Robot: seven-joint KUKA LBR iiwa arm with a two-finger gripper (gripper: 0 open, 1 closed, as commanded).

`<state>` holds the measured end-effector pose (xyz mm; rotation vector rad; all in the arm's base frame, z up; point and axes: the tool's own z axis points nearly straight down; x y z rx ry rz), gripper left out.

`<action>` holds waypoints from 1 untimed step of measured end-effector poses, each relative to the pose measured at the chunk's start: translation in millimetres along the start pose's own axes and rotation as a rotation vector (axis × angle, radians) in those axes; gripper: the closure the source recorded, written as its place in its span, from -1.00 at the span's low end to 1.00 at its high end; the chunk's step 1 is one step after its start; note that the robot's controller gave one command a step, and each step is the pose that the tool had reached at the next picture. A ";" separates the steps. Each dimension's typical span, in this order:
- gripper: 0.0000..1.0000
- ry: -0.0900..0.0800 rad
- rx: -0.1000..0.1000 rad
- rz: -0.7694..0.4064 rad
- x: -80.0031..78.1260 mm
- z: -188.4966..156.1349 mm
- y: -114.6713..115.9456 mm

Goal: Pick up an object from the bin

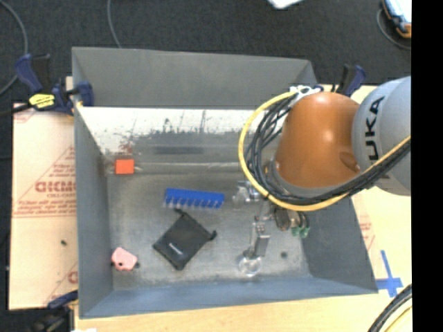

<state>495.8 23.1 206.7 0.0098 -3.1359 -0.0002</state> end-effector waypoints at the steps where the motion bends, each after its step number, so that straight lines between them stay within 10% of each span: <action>1: -1.00 -0.009 0.000 0.001 -1.7 -4.2 0.0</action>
Offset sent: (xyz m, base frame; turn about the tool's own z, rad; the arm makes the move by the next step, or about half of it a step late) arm 0.1020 0.0373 -0.1367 -0.0539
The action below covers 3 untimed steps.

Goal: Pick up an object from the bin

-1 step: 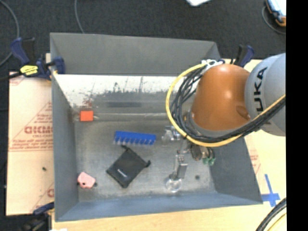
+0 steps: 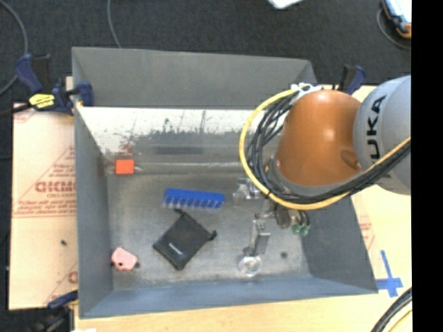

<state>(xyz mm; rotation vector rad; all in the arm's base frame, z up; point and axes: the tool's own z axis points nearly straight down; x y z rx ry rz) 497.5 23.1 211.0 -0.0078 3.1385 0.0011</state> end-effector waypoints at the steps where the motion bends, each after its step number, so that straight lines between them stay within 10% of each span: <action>1: -1.00 -0.002 0.000 -0.060 -104.4 142.3 35.9; 2: -1.00 -0.004 0.000 -0.080 -104.4 50.2 46.1; 3: -1.00 -0.006 -0.001 -0.058 -105.4 141.8 35.4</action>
Offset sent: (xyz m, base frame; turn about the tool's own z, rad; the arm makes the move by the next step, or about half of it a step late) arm 0.1028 0.0480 -0.0510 -0.0813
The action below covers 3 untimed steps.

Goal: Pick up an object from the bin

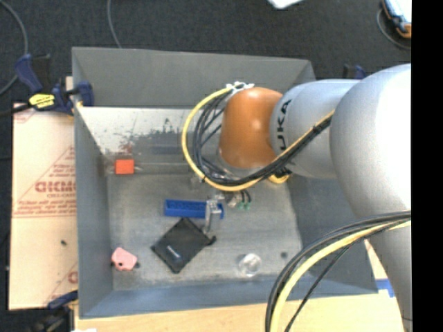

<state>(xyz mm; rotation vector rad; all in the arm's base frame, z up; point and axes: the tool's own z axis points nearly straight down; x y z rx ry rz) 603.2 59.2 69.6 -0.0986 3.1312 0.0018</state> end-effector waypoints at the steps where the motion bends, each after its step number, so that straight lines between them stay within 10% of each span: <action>1: -1.00 0.001 0.000 0.064 2.0 -1.0 18.9; 2: 1.00 -0.003 -0.001 0.060 26.8 -1.4 28.2; 3: 1.00 -0.003 -0.001 0.060 26.8 -1.4 28.2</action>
Offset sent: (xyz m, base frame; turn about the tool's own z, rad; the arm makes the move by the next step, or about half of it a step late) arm -0.0296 0.0272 0.0004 0.0630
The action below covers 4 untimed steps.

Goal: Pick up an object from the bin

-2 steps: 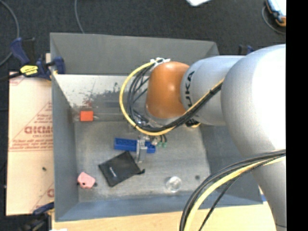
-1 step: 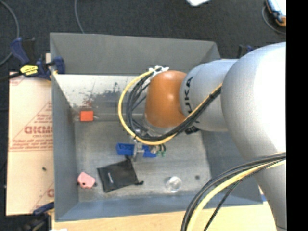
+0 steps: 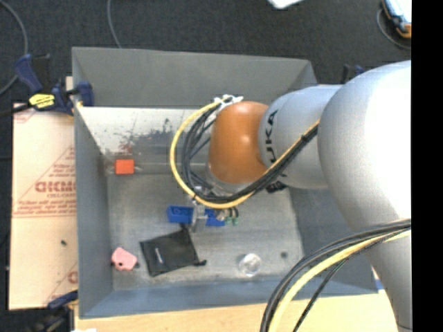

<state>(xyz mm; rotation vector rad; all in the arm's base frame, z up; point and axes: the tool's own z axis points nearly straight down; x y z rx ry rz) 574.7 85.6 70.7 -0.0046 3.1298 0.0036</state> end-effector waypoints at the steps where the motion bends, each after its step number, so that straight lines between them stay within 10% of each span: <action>1: 1.00 0.002 0.000 0.000 0.9 -3.1 -0.2; 4: 1.00 0.007 0.000 0.000 1.5 -52.4 -0.5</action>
Offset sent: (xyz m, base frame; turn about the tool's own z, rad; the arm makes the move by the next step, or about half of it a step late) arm -0.0001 0.0001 0.0015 0.0000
